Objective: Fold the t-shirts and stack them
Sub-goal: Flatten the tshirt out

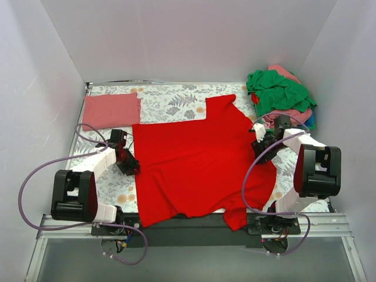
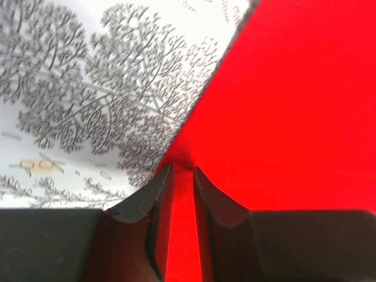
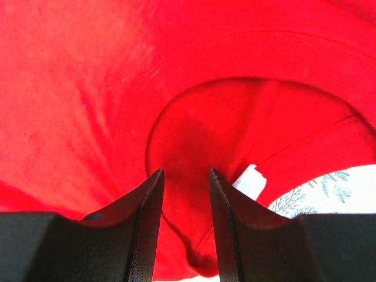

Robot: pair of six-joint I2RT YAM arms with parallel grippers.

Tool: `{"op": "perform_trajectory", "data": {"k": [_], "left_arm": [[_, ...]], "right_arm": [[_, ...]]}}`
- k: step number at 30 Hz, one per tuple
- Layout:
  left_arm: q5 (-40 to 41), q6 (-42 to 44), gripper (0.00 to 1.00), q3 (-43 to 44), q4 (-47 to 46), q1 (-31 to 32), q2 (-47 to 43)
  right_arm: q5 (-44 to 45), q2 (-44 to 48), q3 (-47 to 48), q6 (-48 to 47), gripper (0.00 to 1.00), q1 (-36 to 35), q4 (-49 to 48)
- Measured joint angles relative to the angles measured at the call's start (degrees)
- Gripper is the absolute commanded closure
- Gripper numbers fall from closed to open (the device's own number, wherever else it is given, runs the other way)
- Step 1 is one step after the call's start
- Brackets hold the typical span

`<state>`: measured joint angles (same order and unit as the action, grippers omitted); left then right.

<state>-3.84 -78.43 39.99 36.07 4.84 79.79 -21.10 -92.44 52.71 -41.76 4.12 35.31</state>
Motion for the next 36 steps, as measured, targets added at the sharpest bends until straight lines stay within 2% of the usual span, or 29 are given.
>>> {"op": "perform_trajectory", "data": {"k": [11, 18, 27, 32, 36], "left_arm": [[0.0, -3.7, 0.82, -0.3, 6.5, 0.0, -6.8], [-1.1, -0.3, 0.78, 2.4, 6.8, 0.0, -13.6], [-12.7, 7.8, 0.76, 10.4, -2.9, 0.0, -0.5], [-14.9, 10.9, 0.76, 18.0, -6.1, 0.0, 8.3], [-16.2, 12.0, 0.78, 20.4, -8.1, 0.0, 13.6]], "right_arm": [[3.0, 4.5, -4.2, -5.3, 0.6, 0.0, 3.0], [4.7, 6.0, -5.3, -7.0, 0.6, 0.0, 7.7], [4.5, 7.1, -4.3, -7.4, 0.57, 0.0, 12.3], [0.9, 7.7, 2.1, -7.3, 0.57, 0.0, 14.3], [-4.8, 6.9, 7.3, -6.4, 0.57, 0.0, 14.0]]}}
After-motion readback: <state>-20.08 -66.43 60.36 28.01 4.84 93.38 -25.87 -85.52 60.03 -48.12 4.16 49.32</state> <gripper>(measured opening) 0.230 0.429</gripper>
